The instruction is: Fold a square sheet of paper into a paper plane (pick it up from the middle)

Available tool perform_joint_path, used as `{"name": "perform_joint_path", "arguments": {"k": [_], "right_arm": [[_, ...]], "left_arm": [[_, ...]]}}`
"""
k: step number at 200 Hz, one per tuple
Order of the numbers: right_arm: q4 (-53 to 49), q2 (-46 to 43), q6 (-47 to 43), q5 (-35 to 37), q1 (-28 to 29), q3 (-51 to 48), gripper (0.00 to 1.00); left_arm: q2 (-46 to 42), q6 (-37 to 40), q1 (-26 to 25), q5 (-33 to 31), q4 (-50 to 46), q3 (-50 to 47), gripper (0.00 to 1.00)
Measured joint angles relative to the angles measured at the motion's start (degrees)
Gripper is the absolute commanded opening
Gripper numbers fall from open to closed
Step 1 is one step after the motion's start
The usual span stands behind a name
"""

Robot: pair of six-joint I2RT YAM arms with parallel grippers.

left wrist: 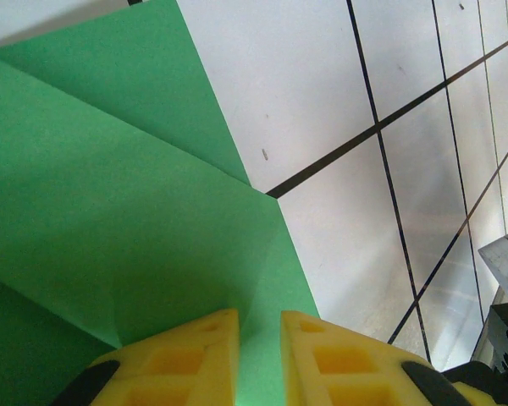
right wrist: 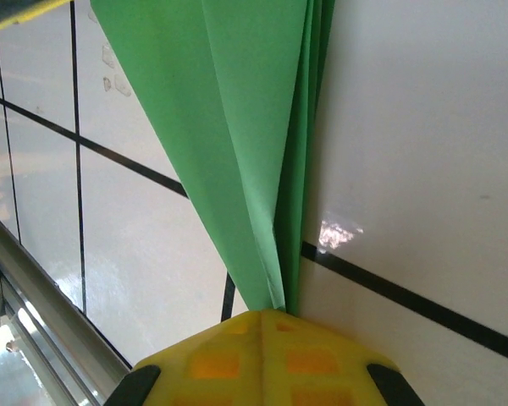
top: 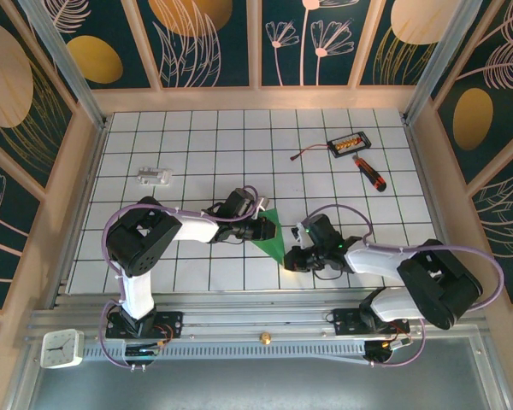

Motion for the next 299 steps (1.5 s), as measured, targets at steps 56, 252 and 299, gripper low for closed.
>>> {"name": "perform_joint_path", "arguments": {"k": [56, 252, 299], "right_arm": [[-6.4, -4.1, 0.6, -0.3, 0.1, 0.0, 0.0], [3.3, 11.0, -2.7, -1.7, -2.3, 8.1, 0.0], [3.9, 5.1, -2.1, -1.5, -1.9, 2.7, 0.0]], "left_arm": [[0.0, 0.0, 0.1, 0.0, 0.0, 0.0, 0.22], [0.1, 0.0, 0.1, 0.0, -0.2, 0.2, 0.22], [0.1, 0.0, 0.1, 0.0, -0.3, 0.2, 0.22]]}}
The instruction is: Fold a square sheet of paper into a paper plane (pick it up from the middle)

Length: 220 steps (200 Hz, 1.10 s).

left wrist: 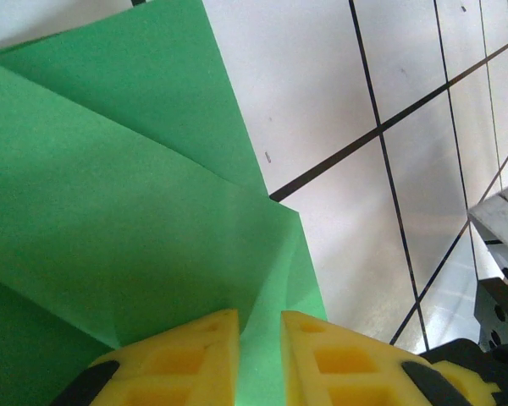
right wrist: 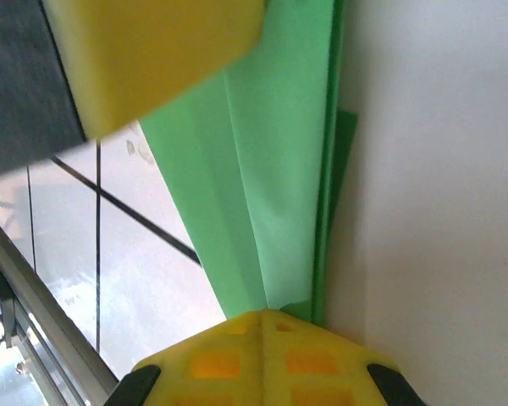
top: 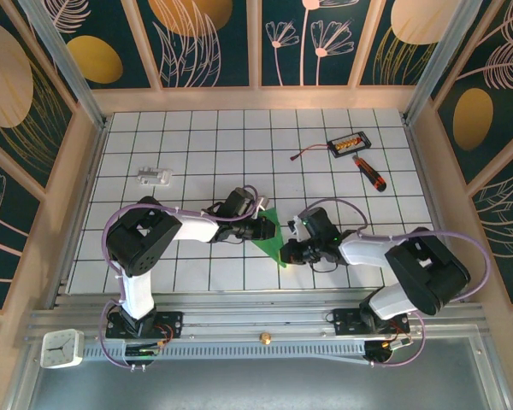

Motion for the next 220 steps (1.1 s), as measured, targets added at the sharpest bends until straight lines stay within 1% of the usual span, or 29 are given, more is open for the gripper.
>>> {"name": "perform_joint_path", "arguments": {"k": [25, 55, 97, 126, 177, 220], "right_arm": [[-2.6, -3.8, 0.0, -0.1, 0.3, -2.0, 0.0], [-6.2, -5.9, -0.2, -1.9, -1.3, -1.2, 0.0], [-4.0, -1.7, -0.2, -5.3, -1.8, 5.4, 0.0], [-2.4, 2.2, -0.2, -6.4, -1.8, 6.2, 0.0], [-1.0, 3.0, -0.2, -6.8, -1.8, 1.0, 0.0], [-1.8, -1.7, -0.2, -6.6, -1.8, -2.8, 0.0]], "left_arm": [[0.0, 0.0, 0.0, 0.0, 0.0, 0.0, 0.22], [0.0, 0.0, 0.0, 0.0, 0.0, 0.0, 0.22], [0.1, 0.0, 0.1, 0.0, -0.2, 0.3, 0.22], [0.1, 0.0, 0.1, 0.0, -0.2, 0.3, 0.22], [0.1, 0.0, 0.1, 0.0, -0.2, 0.3, 0.22], [0.1, 0.0, 0.1, 0.0, -0.4, 0.3, 0.22]]}}
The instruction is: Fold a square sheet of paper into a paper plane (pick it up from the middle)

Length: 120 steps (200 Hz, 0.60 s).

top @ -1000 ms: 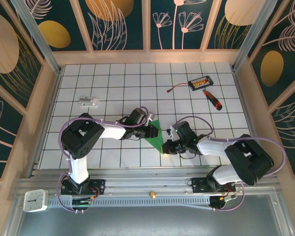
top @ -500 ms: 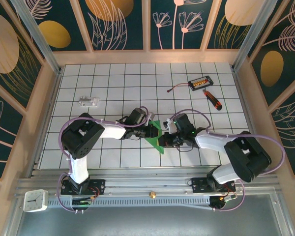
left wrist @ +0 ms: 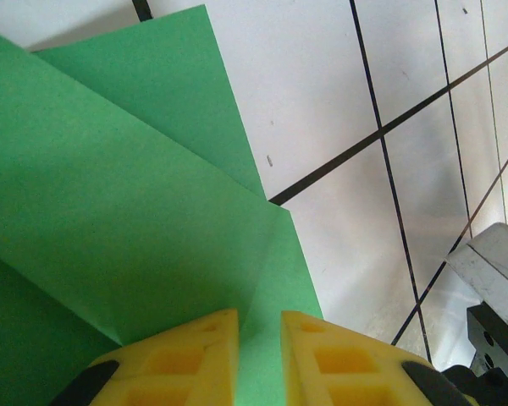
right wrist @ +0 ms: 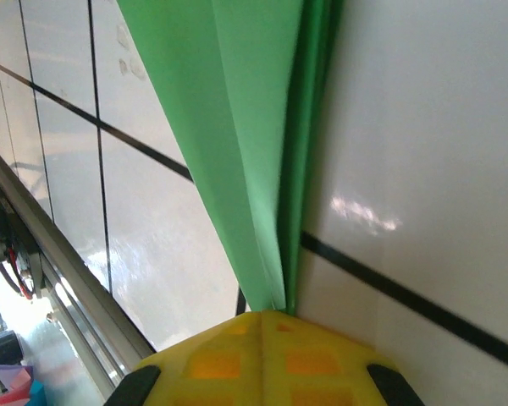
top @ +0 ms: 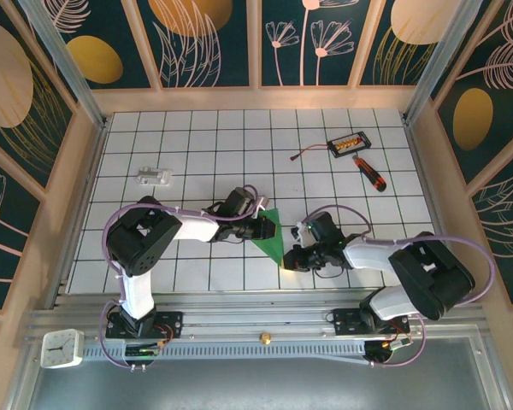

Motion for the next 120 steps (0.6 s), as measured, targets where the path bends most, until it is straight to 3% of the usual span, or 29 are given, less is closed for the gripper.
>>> {"name": "perform_joint_path", "arguments": {"k": [74, 120], "right_arm": [[-5.6, -4.3, 0.2, 0.3, -0.4, 2.1, 0.0], [-0.7, 3.3, 0.2, -0.1, -0.7, 8.3, 0.0]], "left_arm": [[0.0, 0.0, 0.0, 0.0, 0.0, 0.0, 0.22], [0.0, 0.0, 0.0, 0.0, 0.0, 0.0, 0.22]]}}
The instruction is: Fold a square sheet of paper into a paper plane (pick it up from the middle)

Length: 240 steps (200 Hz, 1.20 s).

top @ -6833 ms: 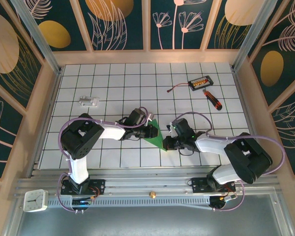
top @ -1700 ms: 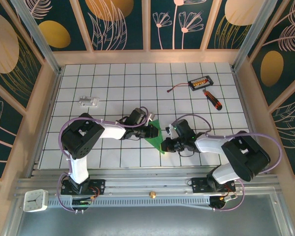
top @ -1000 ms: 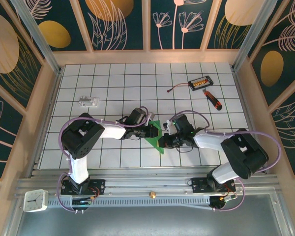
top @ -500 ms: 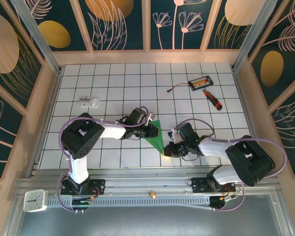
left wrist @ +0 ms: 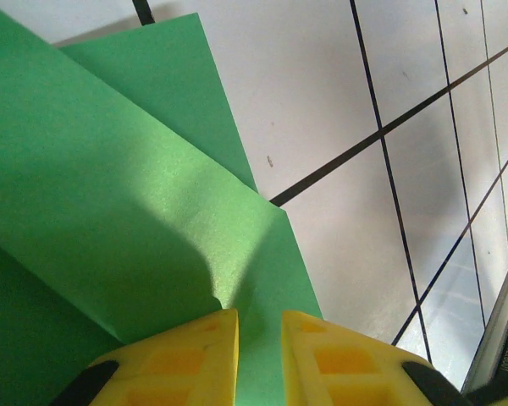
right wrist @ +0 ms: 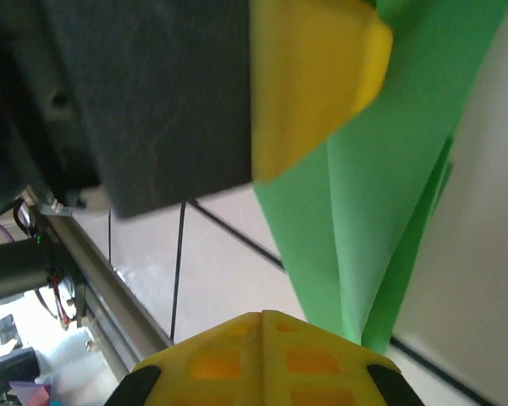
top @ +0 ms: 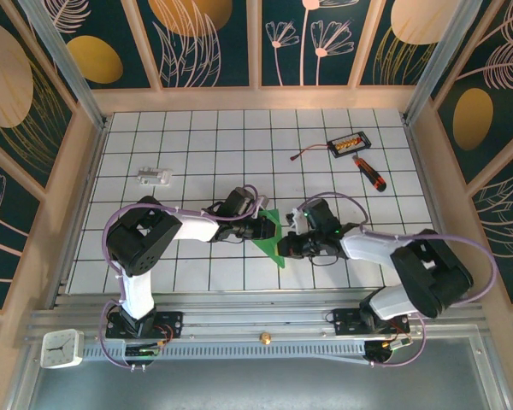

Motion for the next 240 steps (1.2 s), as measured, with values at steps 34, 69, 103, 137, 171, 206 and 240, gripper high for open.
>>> {"name": "perform_joint_path", "arguments": {"k": [34, 69, 103, 137, 171, 206, 240], "right_arm": [[1.1, 4.8, -0.3, 0.0, -0.3, 0.3, 0.0], [2.6, 4.9, -0.6, -0.2, -1.1, -1.5, 0.0], [6.1, 4.9, -0.6, -0.8, -1.5, -3.2, 0.0], [8.2, 4.8, -0.5, -1.5, -1.9, -4.2, 0.0], [8.7, 4.8, -0.4, -1.5, -1.9, -4.5, 0.0], [8.9, 4.8, -0.4, -1.5, -2.0, -4.6, 0.0], [8.9, 4.8, -0.4, -1.5, -2.0, -4.6, 0.0]], "left_arm": [[0.0, 0.0, 0.0, 0.0, 0.0, 0.0, 0.22], [0.0, 0.0, 0.0, 0.0, -0.1, 0.2, 0.25], [0.0, 0.0, 0.0, 0.4, -0.7, 1.0, 0.34], [-0.1, 0.0, 0.1, -0.4, -2.5, 2.6, 0.42], [-3.5, -0.6, 0.8, -1.6, -3.7, 2.5, 0.45], [-8.9, -5.9, 0.7, 0.3, -0.1, -1.9, 0.17], [-8.9, -10.5, -0.3, 1.7, 1.1, -4.7, 0.0]]}}
